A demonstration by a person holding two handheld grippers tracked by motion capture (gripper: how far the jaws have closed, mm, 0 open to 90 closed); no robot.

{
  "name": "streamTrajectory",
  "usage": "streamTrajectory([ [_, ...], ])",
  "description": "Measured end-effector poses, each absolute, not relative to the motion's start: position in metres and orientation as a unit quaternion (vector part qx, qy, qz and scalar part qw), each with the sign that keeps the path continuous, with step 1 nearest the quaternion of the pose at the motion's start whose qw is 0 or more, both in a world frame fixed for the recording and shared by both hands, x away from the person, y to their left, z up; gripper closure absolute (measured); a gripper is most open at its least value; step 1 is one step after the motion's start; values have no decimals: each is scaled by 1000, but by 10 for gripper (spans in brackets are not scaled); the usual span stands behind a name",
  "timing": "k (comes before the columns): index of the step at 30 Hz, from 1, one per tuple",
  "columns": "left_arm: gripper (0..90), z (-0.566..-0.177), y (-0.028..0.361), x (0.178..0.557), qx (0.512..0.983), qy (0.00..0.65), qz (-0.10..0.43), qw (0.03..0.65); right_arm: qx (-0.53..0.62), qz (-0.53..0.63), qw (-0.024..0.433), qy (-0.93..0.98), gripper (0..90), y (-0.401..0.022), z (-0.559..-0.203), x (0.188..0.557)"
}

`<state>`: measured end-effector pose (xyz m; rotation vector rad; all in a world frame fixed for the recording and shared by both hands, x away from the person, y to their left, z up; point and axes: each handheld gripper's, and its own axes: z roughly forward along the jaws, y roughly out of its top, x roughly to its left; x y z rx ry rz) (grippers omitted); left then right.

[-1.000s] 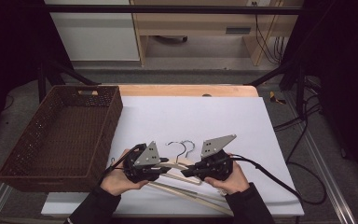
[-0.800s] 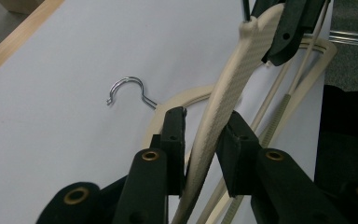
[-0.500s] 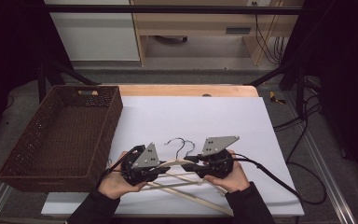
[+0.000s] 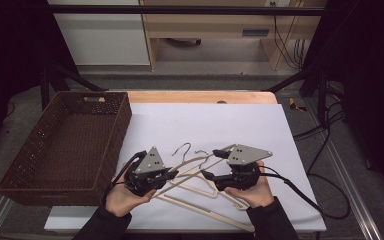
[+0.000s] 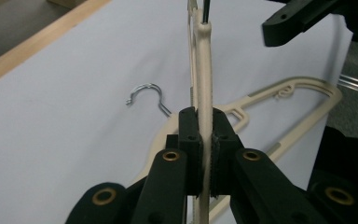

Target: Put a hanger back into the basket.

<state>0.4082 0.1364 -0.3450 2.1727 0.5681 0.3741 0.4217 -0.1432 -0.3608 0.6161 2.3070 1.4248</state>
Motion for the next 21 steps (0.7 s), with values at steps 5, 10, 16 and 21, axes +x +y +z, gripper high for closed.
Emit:
streamTrajectory([
  [5, 858, -331, 148, 412, 850, 254, 173, 429, 285, 501, 197, 793, 193, -167, -364, 422],
  [10, 858, -310, 166, 419, 839, 272, 182, 434, 337, 502, 204, 770, 140, -187, -372, 422],
  [16, 857, -283, 193, 427, 827, 286, 192, 445, 366, 503, 225, 750, 106, -204, -378, 418],
  [21, 857, -265, 224, 434, 820, 298, 206, 444, 386, 498, 238, 740, 79, -214, -382, 415],
])
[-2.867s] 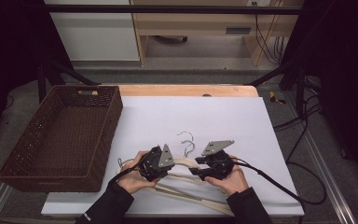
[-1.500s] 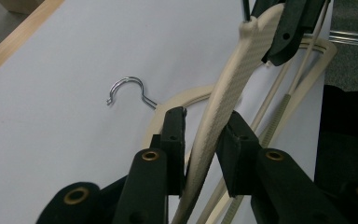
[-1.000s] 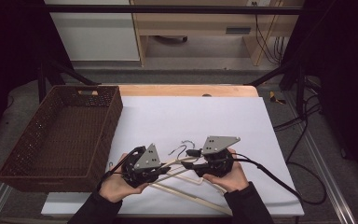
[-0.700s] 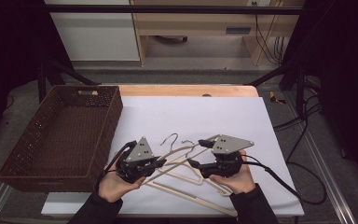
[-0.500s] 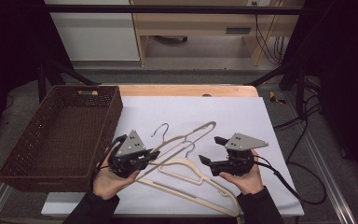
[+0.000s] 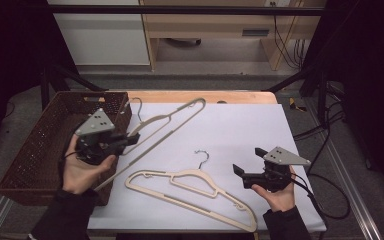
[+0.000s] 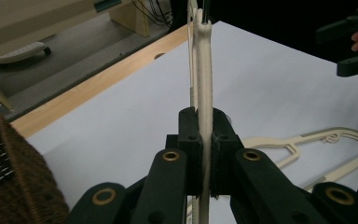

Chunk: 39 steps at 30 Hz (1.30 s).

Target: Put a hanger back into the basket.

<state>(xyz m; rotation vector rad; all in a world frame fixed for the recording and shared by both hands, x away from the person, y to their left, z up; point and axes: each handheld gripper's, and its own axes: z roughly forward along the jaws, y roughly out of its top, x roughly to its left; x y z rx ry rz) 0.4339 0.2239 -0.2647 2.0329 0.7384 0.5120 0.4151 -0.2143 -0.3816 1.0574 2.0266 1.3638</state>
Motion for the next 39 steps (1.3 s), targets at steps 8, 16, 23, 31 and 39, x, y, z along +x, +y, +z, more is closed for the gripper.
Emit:
streamTrajectory([
  [8, 858, -245, 274, 444, 801, 310, 245, 449, 397, 495, 238, 735, 77, -220, -385, 413],
  [16, 856, -237, 325, 458, 790, 326, 271, 442, 393, 495, 239, 737, 75, -221, -384, 413],
  [23, 856, -246, 363, 471, 785, 351, 286, 424, 392, 495, 238, 738, 77, -220, -385, 414],
  [31, 856, -269, 396, 485, 790, 378, 280, 393, 391, 495, 234, 740, 78, -219, -385, 414],
  [39, 856, -295, 419, 498, 780, 417, 259, 388, 391, 495, 236, 740, 77, -220, -385, 414],
])
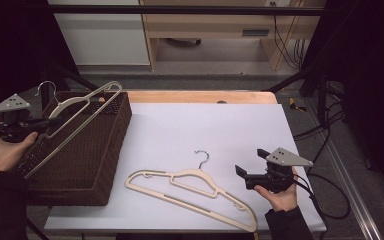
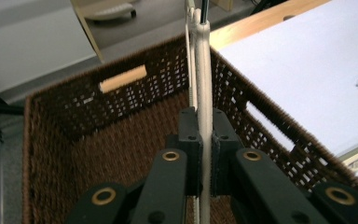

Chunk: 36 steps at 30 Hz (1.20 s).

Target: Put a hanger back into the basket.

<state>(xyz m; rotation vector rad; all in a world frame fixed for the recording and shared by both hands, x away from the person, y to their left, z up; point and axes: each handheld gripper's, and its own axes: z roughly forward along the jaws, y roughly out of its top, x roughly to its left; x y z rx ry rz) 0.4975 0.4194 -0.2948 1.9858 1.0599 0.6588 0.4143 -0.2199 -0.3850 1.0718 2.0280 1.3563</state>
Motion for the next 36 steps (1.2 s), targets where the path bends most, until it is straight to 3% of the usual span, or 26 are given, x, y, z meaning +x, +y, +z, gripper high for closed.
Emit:
streamTrajectory([
  [10, 854, -327, 424, 506, 799, 425, 210, 370, 391, 492, 235, 742, 74, -219, -386, 415],
  [22, 822, -365, 421, 515, 790, 487, 183, 324, 389, 492, 230, 744, 74, -215, -388, 417],
  [27, 735, -359, 430, 504, 755, 513, 193, 361, 383, 495, 229, 745, 76, -211, -386, 419],
  [36, 428, -340, 416, 473, 738, 511, 241, 369, 379, 494, 221, 751, 84, -211, -385, 422],
])
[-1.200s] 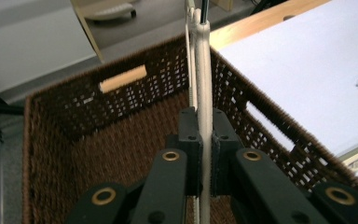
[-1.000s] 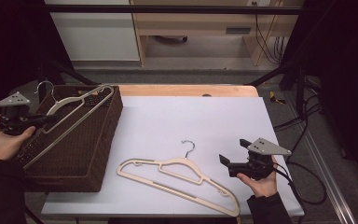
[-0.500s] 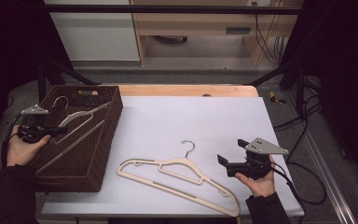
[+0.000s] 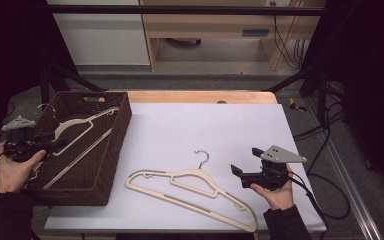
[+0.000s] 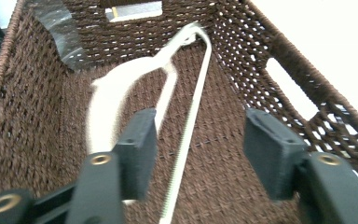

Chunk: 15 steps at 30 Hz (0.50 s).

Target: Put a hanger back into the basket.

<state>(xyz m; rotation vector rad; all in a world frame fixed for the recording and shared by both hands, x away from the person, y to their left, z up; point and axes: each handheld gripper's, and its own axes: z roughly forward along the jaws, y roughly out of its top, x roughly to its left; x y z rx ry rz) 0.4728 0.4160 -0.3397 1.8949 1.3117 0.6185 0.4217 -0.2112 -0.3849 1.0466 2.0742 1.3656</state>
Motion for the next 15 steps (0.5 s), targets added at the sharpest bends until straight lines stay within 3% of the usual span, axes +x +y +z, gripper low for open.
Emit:
streamTrajectory([
  [8, 252, -332, 382, 448, 736, 474, 257, 409, 377, 496, 219, 751, 86, -212, -384, 421],
  [15, 119, -334, 320, 431, 757, 406, 245, 449, 372, 496, 212, 755, 93, -214, -385, 419],
])
